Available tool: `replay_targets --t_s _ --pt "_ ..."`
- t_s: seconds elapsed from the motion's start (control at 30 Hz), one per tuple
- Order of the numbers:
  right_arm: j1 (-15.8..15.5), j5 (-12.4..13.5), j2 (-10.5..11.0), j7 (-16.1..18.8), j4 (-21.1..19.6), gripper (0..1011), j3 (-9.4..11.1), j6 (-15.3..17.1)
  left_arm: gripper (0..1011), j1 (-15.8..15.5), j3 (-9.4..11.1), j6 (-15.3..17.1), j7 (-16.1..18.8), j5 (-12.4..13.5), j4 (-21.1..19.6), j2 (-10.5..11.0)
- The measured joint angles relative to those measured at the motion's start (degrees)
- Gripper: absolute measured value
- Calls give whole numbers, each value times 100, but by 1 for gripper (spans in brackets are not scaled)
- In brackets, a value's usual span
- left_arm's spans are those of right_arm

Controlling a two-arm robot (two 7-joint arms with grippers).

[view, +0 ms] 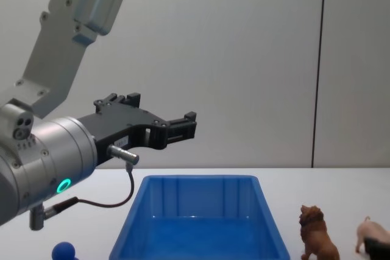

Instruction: Pick up the two dolls from the table and place them into the box.

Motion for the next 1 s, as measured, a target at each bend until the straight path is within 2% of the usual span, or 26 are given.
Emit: replay_targets --t_s 0.2,0.37,0.57,0.6,0.7,0.73,0.8,0.83,0.9,1.0 --pt "69 49 -87 -9 247 1001 -27 154 1002 0 0 0 0 0 0 0" --pt "127 101 -146 -24 415 902 -36 222 1001 0 0 0 0 0 0 0" --pt "155 142 -186 -15 516 746 -38 203 1002 0 0 0 0 0 0 0" --pt "156 144 -194 -1 529 688 -40 175 1001 0 0 0 0 0 0 0" --pt "156 146 -202 29 540 628 -44 111 1002 0 0 0 0 0 0 0" --pt "156 146 -207 51 540 569 -46 63 1001 0 0 0 0 0 0 0" --pt "156 146 -212 69 540 534 -47 24 1001 0 0 0 0 0 0 0" --pt "156 145 -214 76 540 474 -47 7 1001 0 0 0 0 0 0 0" --pt "155 136 -220 98 538 415 -49 -46 1001 0 0 0 0 0 0 0" --pt "155 114 -227 115 525 357 -51 -116 1001 0 0 0 0 0 0 0"
